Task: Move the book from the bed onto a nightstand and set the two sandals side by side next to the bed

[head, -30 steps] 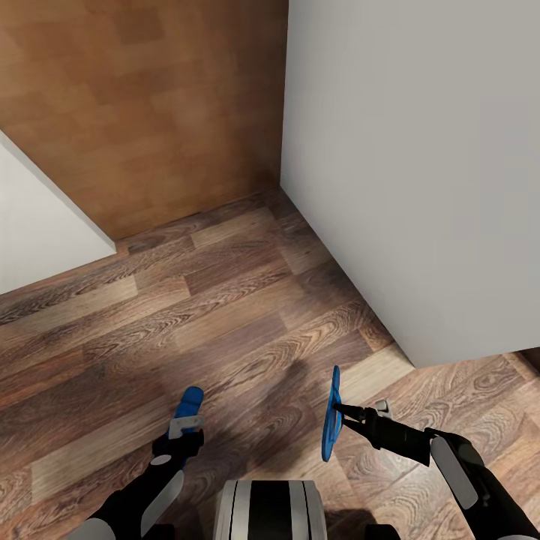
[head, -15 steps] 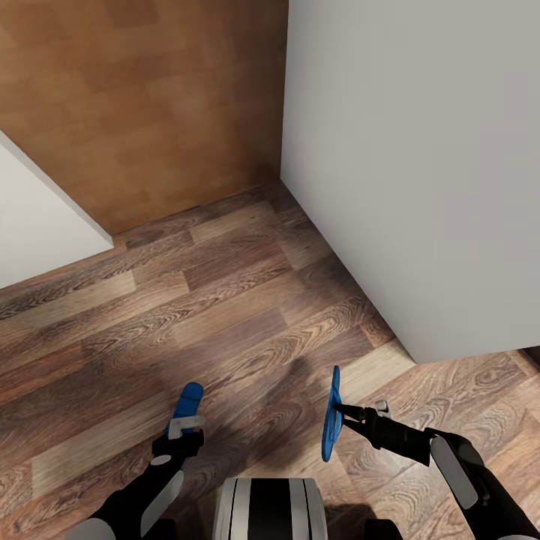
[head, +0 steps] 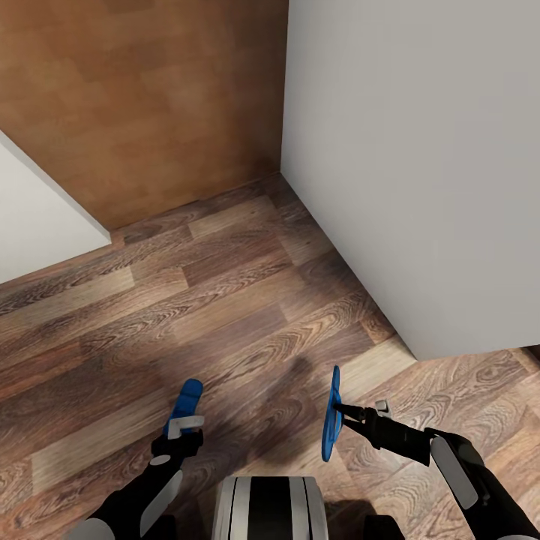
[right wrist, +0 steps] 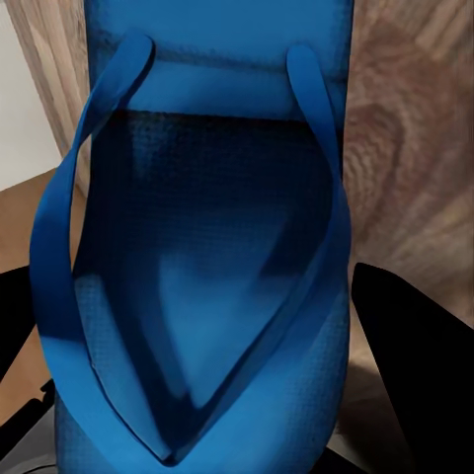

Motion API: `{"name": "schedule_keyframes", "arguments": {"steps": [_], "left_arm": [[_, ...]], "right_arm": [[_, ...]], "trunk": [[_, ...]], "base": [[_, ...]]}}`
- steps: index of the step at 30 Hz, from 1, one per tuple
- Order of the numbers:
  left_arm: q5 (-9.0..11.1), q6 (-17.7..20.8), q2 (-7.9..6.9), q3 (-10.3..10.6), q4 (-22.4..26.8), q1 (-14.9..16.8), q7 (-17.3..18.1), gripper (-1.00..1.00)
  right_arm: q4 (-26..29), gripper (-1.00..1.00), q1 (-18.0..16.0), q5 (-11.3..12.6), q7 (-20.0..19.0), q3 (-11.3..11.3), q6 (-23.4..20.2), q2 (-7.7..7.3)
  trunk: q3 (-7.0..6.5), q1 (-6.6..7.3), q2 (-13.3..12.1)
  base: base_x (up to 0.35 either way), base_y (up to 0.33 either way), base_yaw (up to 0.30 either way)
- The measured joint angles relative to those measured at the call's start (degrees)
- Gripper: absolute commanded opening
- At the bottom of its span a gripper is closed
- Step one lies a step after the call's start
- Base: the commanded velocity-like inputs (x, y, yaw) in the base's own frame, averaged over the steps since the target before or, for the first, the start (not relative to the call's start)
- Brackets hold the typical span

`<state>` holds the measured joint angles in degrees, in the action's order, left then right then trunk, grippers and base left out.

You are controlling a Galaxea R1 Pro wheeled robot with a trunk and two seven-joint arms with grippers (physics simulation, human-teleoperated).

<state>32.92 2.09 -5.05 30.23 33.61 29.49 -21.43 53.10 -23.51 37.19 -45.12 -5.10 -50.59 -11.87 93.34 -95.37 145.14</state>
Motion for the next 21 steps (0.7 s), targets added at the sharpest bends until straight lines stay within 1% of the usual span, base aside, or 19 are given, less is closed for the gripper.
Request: {"name": "schedule_keyframes", "arguments": {"steps": [15,16,21], "left_arm": [[0.00,-0.02,-0.12,-0.12,-0.14,0.00,0.00,1.00],[0.00,-0.02,-0.12,-0.12,-0.17,0.00,0.00,-1.00],[0.08,-0.05,-0.13,-0.12,-0.25,0.00,-0.01,-1.00]], "right_arm": [[0.00,-1.00,0.00,-0.01,0.02,0.00,0.02,0.00],[0.01,-1.00,0.01,-0.01,0.00,0.00,0.00,0.00],[0.01,-1.00,0.00,0.00,0.00,0.00,0.00,0.00]], "trunk": [[0.00,0.00,0.00],[0.00,0.00,0.00],[0.00,0.00,0.00]], "base": [[0.000,0.000,0.000],[0.000,0.000,0.000],[0.000,0.000,0.000]]}}
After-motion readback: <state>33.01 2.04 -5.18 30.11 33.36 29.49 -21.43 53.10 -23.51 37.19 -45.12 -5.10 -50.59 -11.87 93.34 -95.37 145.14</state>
